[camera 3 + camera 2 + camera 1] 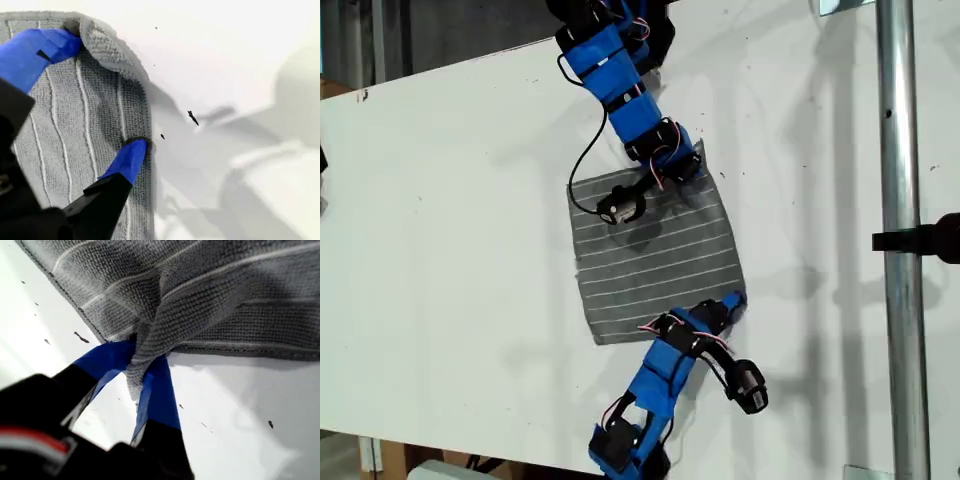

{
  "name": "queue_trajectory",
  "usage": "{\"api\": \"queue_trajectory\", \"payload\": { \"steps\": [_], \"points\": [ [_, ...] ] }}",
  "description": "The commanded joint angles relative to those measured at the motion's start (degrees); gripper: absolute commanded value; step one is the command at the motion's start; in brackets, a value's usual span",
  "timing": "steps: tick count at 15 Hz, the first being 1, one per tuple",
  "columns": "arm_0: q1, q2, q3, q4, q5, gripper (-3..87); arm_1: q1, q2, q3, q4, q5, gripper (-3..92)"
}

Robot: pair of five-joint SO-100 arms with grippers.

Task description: Grasp corners of a towel and fold twice.

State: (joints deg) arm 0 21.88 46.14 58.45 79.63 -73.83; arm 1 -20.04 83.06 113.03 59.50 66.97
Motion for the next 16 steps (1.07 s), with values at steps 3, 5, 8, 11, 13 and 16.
{"api": "queue_trajectory", "payload": {
  "steps": [3,5,8,11,13,16],
  "points": [
    [0.53,-3.43,-1.32,-1.05,-2.46,-3.0,0.18,3.69,-2.46,0.09,-0.62,-0.2],
    [0.53,-1.76,-2.55,1.49,-0.88,-3.0,0.09,3.96,-2.55,0.09,-0.62,-0.2],
    [0.70,6.24,-2.64,5.45,3.08,-3.0,-1.93,8.79,-4.92,3.87,-0.26,-0.2],
    [1.85,16.70,-2.55,7.21,9.67,-3.0,-7.82,12.92,-17.14,12.48,-0.62,-0.2],
    [3.08,19.51,-2.64,7.73,11.51,-3.0,-11.43,12.22,-23.64,12.66,-3.08,-0.2],
    [-4.13,20.13,-0.88,14.33,8.79,-3.0,-1.23,13.36,-17.23,16.08,-2.81,-0.2]
  ]
}}
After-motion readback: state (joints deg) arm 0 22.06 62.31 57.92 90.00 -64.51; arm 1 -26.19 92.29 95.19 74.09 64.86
